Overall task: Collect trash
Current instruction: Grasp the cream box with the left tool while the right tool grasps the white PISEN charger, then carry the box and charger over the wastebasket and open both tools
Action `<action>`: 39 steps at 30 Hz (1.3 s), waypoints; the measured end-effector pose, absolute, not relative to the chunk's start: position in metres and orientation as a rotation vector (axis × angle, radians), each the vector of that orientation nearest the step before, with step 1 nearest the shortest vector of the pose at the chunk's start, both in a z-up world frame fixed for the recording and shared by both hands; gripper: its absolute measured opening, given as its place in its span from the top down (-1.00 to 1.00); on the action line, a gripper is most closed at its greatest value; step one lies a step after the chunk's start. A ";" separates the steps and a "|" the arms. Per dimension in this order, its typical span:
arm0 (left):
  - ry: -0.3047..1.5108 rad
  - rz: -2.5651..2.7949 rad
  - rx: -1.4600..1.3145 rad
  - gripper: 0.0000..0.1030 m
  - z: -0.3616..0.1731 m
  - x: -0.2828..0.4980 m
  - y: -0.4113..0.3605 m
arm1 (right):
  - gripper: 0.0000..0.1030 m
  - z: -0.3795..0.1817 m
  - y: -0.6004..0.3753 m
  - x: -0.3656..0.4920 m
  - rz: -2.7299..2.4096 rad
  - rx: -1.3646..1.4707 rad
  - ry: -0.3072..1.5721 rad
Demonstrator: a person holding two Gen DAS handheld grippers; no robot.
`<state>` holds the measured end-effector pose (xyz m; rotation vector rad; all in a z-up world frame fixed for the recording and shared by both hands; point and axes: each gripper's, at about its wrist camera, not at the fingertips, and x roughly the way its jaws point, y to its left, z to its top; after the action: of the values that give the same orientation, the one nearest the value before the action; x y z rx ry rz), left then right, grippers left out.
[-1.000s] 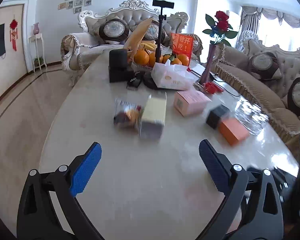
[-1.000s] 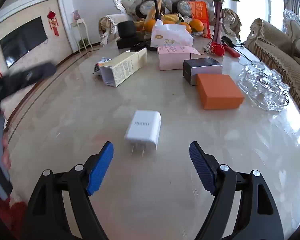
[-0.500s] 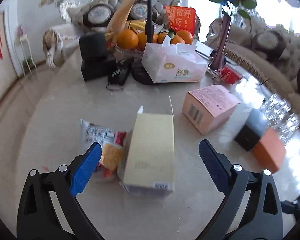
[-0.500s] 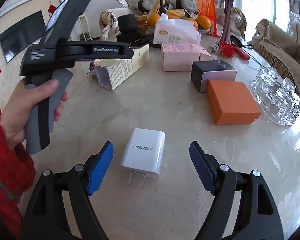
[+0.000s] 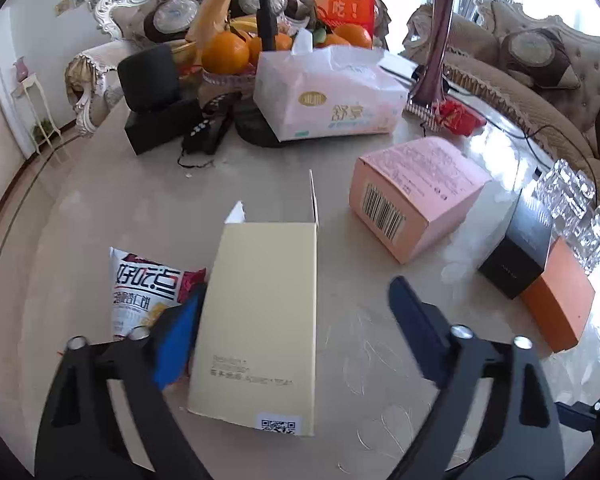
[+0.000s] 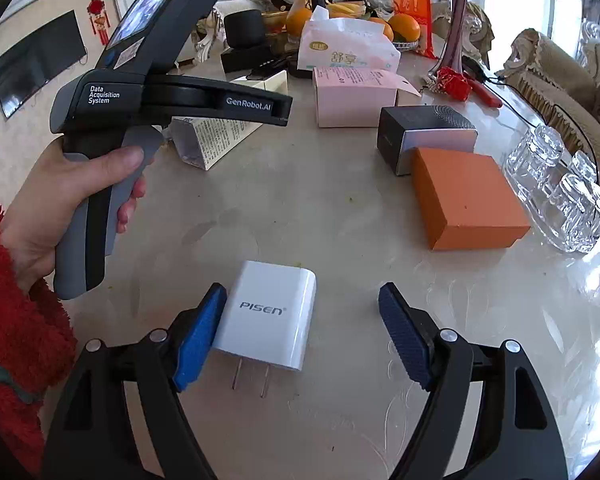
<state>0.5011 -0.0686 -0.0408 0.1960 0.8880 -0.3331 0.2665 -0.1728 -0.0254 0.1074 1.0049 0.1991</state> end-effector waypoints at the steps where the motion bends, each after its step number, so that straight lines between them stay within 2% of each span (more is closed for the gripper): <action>1: 0.891 -0.336 0.201 -0.55 -0.041 0.501 -0.069 | -0.44 -0.026 -0.172 0.267 0.199 0.102 1.007; 4: 0.917 -0.336 0.211 -0.45 -0.045 0.503 -0.071 | -0.44 -0.026 -0.171 0.267 0.198 0.090 1.009; 6: 0.927 -0.335 0.202 -0.30 -0.047 0.504 -0.069 | -0.44 -0.026 -0.170 0.268 0.197 0.080 1.010; 8: 0.951 -0.356 0.184 0.11 -0.051 0.504 -0.068 | -0.40 -0.026 -0.168 0.268 0.199 0.067 1.008; 9: 0.950 -0.350 0.180 0.11 -0.051 0.503 -0.067 | -0.20 -0.025 -0.168 0.267 0.214 0.068 0.999; 10: 0.954 -0.346 0.179 0.11 -0.051 0.503 -0.067 | 0.22 -0.024 -0.167 0.265 0.223 0.065 0.992; 11: 0.957 -0.340 0.179 0.11 -0.051 0.502 -0.067 | 0.28 -0.023 -0.167 0.264 0.212 0.052 0.991; 16: 0.964 -0.334 0.146 0.11 -0.047 0.492 -0.065 | 0.28 -0.022 -0.180 0.253 0.253 0.111 1.000; 23: 0.870 -0.403 0.054 0.11 -0.019 0.418 -0.045 | 0.28 -0.019 -0.209 0.219 0.290 0.230 0.993; 28: 0.783 -0.451 -0.047 0.11 0.007 0.329 -0.012 | 0.28 0.002 -0.223 0.171 0.356 0.298 0.934; 33: 0.711 -0.482 -0.070 0.11 0.022 0.194 0.021 | 0.28 0.030 -0.221 0.101 0.495 0.285 0.886; 39: 0.816 -0.508 -0.086 0.11 -0.007 0.071 0.034 | 0.28 0.030 -0.199 0.015 0.638 0.183 0.961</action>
<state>0.0709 0.0345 -0.0073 -0.0862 0.8164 -0.5083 0.0148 -0.1991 0.0299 0.1828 0.9613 0.6380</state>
